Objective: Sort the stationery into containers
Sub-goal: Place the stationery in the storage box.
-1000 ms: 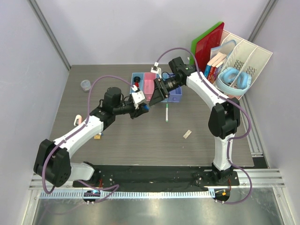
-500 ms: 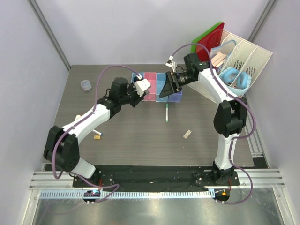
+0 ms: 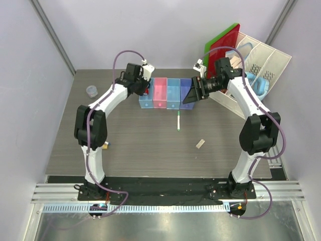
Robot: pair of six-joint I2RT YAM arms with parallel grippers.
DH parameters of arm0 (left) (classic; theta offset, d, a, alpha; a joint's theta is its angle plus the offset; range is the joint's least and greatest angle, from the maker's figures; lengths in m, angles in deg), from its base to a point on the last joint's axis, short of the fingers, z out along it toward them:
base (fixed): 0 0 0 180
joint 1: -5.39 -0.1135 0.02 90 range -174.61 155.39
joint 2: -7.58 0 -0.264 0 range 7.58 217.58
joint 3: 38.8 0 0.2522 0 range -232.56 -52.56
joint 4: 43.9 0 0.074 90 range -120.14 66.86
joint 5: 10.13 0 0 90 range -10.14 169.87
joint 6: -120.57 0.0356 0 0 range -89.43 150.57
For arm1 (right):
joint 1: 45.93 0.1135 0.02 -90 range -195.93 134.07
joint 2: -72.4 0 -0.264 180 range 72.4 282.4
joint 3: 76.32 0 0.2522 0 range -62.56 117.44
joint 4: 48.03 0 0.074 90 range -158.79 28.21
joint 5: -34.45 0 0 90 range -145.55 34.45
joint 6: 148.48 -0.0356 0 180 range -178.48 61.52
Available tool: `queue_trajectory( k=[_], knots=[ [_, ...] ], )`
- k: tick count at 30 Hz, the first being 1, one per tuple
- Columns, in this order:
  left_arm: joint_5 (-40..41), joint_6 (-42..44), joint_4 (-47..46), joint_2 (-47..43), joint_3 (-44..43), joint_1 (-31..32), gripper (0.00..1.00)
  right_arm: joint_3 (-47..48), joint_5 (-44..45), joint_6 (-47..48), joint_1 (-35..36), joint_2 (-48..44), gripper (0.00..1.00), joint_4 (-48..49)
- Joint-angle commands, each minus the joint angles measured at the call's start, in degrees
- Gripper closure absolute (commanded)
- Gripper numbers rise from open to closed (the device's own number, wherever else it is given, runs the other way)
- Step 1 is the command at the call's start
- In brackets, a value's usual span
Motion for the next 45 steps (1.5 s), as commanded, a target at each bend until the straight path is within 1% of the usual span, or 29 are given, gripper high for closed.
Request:
queue_trajectory(
  k=[1,8,14,15,16,17,18,19,20,22,25,29,30,32,33,35,36,38,39,40,41,42,43,45],
  knots=[
    [0.48,-2.7,5.37,4.31,-7.7,-0.12,1.0,-1.53,0.32,1.92,-0.42,-5.38,0.11,1.19],
    [-3.65,-3.32,5.99,8.63,-10.36,-0.12,1.0,-4.17,0.67,3.06,-0.86,-6.88,0.11,1.19],
    [-3.74,-3.23,5.99,10.48,-11.15,-0.21,1.0,-6.01,0.85,4.12,-1.04,-7.58,0.11,1.19],
    [-3.74,-3.23,6.08,10.66,-11.32,-0.21,0.99,-6.19,0.76,4.47,-0.95,-7.76,0.11,1.19],
    [-3.74,-3.23,5.82,10.74,-11.59,-0.21,0.92,-6.8,0.85,4.56,-1.04,-7.76,0.11,1.28],
    [-3.74,-3.32,5.82,10.83,-11.76,-0.21,0.7,-6.98,0.85,4.73,-1.13,-7.84,0.11,1.28],
    [-3.74,-3.06,5.73,10.83,-11.94,-0.21,0.61,-7.24,0.93,4.82,-1.04,-7.67,0.11,1.19],
    [-3.66,-3.05,5.73,10.83,-12.29,-0.21,0.56,-7.59,1.11,4.99,-1.13,-7.67,0.11,1.19],
    [-3.66,-3.05,5.73,10.83,-12.38,-0.21,0.48,-7.86,1.2,5.17,-1.04,-7.58,0.11,1.28],
    [-3.74,-3.14,5.55,10.22,-12.29,-0.21,0.39,-9.0,1.99,5.17,-1.04,-7.32,0.11,1.81],
    [-4.01,-3.23,5.46,9.08,-12.29,-0.21,0.38,-10.23,3.48,5.08,-0.95,-6.36,0.11,2.6],
    [-4.8,-3.76,5.55,6.62,-11.68,-0.21,0.36,-12.34,8.13,3.24,0.36,-5.21,0.12,5.49],
    [-4.89,-3.93,5.64,5.66,-11.15,-0.21,0.36,-12.87,11.54,2.8,1.06,-4.86,0.12,7.15],
    [-5.06,-3.93,5.64,2.15,-10.1,-0.21,0.34,-14.45,14.37,2.36,3.25,-4.16,0.13,9.35],
    [-5.06,-3.93,5.55,0.65,-8.53,-0.21,0.34,-15.06,17.69,1.75,4.14,-3.89,0.13,10.24],
    [-4.54,-3.41,5.2,-4.7,-6.24,-0.29,0.33,-16.56,20.96,0.69,7.03,-2.67,0.14,12.87],
    [-3.93,-3.14,4.85,-6.46,-3.44,-0.29,0.32,-17.43,24.19,-0.44,8.09,-2.31,0.14,13.84],
    [-1.22,-1.74,4.15,-12.42,-0.18,-0.56,0.23,-18.14,27.03,-1.94,9.85,-1.17,0.16,16.64],
    [-0.24,-0.95,3.62,-14.46,3.06,-0.73,0.18,-18.75,28.26,-4.04,11.34,0.14,0.17,17.71],
    [0.64,0.45,3.44,-16.22,4.74,-0.99,0.11,-18.85,31.66,-5.19,12.05,0.76,0.17,18.67],
    [2.13,1.33,3.36,-19.54,7.89,-1.61,0.06,-18.93,32.31,-6.16,12.4,1.55,0.18,20.25],
    [2.23,1.78,3.27,-21.06,9.49,-2.05,0.01,-19.02,33.62,-8.78,13.19,3.12,0.19,21.22],
    [2.14,2.13,3.27,-22.38,11.07,-2.66,0.0,-18.94,37.11,-10.11,13.46,3.92,0.19,22.1],
    [1.45,3.01,3.27,-26.6,15.99,-4.77,0.0,-18.76,39.68,-11.87,14.25,5.94,0.2,24.3]
  ],
)
